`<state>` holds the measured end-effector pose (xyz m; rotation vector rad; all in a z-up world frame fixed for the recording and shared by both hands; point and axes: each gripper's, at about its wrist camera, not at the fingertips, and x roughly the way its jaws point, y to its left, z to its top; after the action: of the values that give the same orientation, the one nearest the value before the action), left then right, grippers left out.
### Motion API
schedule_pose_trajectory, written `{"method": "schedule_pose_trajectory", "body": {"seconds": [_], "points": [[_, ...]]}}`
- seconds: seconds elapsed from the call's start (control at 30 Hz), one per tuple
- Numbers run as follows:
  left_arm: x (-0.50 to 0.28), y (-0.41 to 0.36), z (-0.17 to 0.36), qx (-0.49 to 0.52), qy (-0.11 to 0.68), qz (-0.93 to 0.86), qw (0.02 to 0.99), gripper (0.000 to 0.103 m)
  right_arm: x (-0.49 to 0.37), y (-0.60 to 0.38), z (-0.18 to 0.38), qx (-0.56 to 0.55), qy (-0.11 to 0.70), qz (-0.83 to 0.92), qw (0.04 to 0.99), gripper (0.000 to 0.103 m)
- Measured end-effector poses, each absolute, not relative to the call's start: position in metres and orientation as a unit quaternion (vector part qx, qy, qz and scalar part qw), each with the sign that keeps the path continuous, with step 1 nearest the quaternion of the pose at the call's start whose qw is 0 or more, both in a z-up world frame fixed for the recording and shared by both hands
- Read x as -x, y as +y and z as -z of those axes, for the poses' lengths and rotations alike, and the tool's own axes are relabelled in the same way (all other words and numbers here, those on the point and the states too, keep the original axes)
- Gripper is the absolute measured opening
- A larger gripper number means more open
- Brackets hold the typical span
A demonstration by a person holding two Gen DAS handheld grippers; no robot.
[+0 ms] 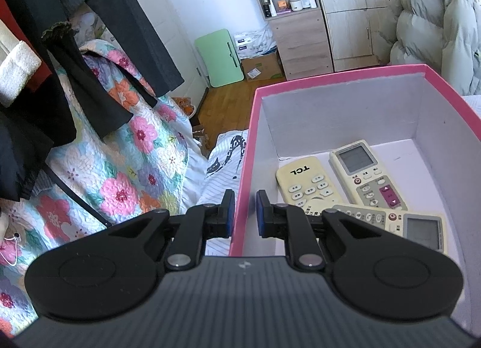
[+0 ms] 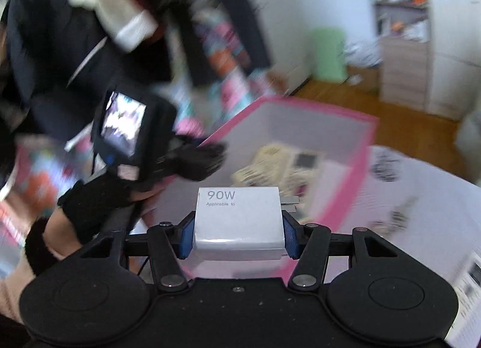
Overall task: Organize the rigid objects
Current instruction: 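Lower the square white charger into the pink box and open the right tool, then move the right tool to the white TCL remote on the bed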
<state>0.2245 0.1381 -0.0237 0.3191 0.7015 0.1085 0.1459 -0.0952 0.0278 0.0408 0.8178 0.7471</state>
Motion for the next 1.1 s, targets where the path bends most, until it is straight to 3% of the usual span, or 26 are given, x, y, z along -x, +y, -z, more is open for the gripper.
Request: {"method": "schedule_pose_trajectory", "body": {"seconds": [0.37,0.8,1.1], "points": [[-0.225,0.141,0.023,-0.138,0.341,-0.048,0.929,0.014,-0.192,-0.016,0.021,0.037,0.517,-0.336,0.786,0.061],[-0.225,0.144,0.021,-0.129,0.340,-0.044,0.931,0.013,-0.217,0.000,0.038,0.046,0.496,-0.308,0.811,0.062],[-0.226,0.143,0.021,-0.130,0.340,-0.045,0.930,0.014,-0.190,-0.035,0.000,0.026,0.432,-0.300,0.850,0.067]]}}
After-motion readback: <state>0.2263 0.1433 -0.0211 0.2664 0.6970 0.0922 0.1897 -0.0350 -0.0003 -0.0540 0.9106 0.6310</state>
